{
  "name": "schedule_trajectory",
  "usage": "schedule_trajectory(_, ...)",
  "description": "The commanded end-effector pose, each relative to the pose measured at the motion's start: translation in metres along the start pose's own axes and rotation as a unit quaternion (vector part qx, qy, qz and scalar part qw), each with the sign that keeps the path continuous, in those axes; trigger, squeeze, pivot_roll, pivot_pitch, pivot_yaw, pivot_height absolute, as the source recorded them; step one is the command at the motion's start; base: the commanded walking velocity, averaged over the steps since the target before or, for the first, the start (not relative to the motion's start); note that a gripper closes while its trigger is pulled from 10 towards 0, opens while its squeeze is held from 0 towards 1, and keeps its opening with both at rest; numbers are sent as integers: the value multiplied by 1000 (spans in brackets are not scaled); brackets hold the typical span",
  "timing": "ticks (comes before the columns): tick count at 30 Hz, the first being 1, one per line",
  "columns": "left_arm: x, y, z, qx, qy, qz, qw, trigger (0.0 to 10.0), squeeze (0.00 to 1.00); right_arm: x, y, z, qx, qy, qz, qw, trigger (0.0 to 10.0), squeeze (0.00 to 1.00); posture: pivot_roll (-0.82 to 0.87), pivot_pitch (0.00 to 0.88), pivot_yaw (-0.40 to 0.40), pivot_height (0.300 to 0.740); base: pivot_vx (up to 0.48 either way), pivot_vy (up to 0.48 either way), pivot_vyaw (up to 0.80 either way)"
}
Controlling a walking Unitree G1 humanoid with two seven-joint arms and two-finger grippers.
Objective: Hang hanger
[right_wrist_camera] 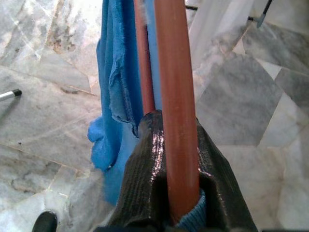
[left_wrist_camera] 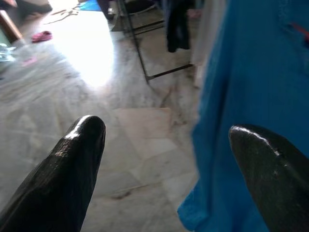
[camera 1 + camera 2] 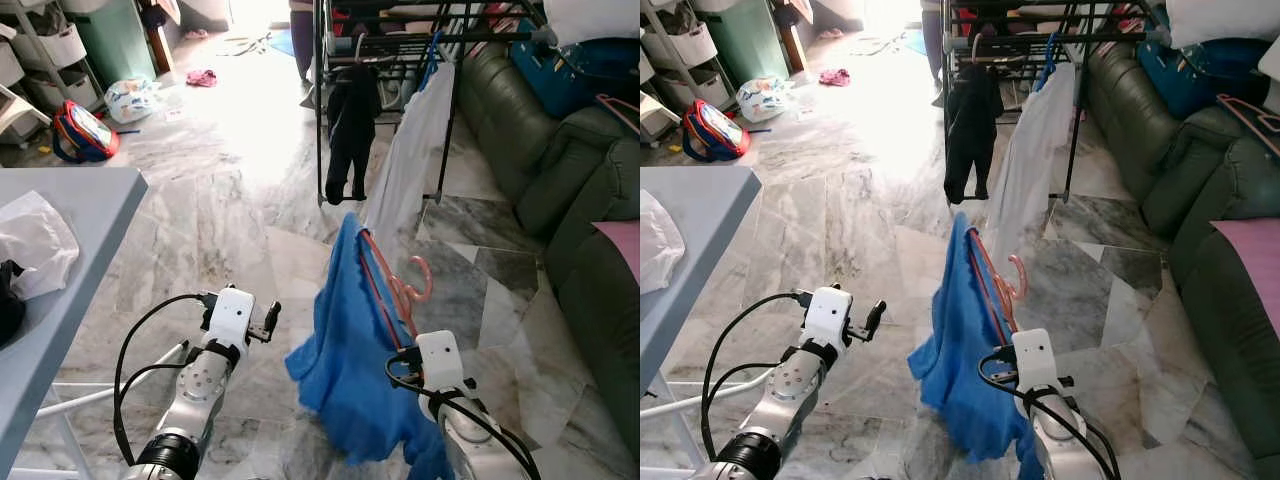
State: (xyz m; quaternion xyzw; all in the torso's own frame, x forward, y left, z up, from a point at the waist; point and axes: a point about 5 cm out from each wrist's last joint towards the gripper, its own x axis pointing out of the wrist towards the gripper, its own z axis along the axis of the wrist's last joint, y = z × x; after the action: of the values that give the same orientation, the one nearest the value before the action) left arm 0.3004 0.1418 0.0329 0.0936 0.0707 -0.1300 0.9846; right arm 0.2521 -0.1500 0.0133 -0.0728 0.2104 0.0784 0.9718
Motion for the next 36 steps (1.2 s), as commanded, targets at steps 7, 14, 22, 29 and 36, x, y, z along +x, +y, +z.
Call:
schedule_trajectory(7, 4, -14, 11, -27, -26, -56, 998, 10000, 0, -10, 7, 22, -56, -65, 109, 990, 10000, 0, -40, 158, 39, 740, 0, 0, 0)
schedule_trajectory(14, 13, -13, 33, -36, -68, -46, 996, 10000, 0, -22, 18, 43, -65, -105, 210, 970, 10000, 0, -42, 162, 41, 740, 0, 0, 0)
schedule_trajectory(22, 23, -7, 51, -38, -93, -31, 994, 10000, 0, -33, 23, 54, -109, -114, 271, 950, 10000, 0, -47, 169, 42, 740, 0, 0, 0)
schedule_trajectory(29, 28, 3, 66, -39, -117, -26, 992, 10000, 0, -39, 17, 52, -130, -100, 280, 946, 10000, 0, -58, 171, 48, 740, 0, 0, 0)
schedule_trajectory(36, 29, 9, 66, -35, -114, -17, 993, 10000, 0, -40, 12, 50, -134, -91, 278, 947, 10000, 0, -59, 168, 51, 740, 0, 0, 0)
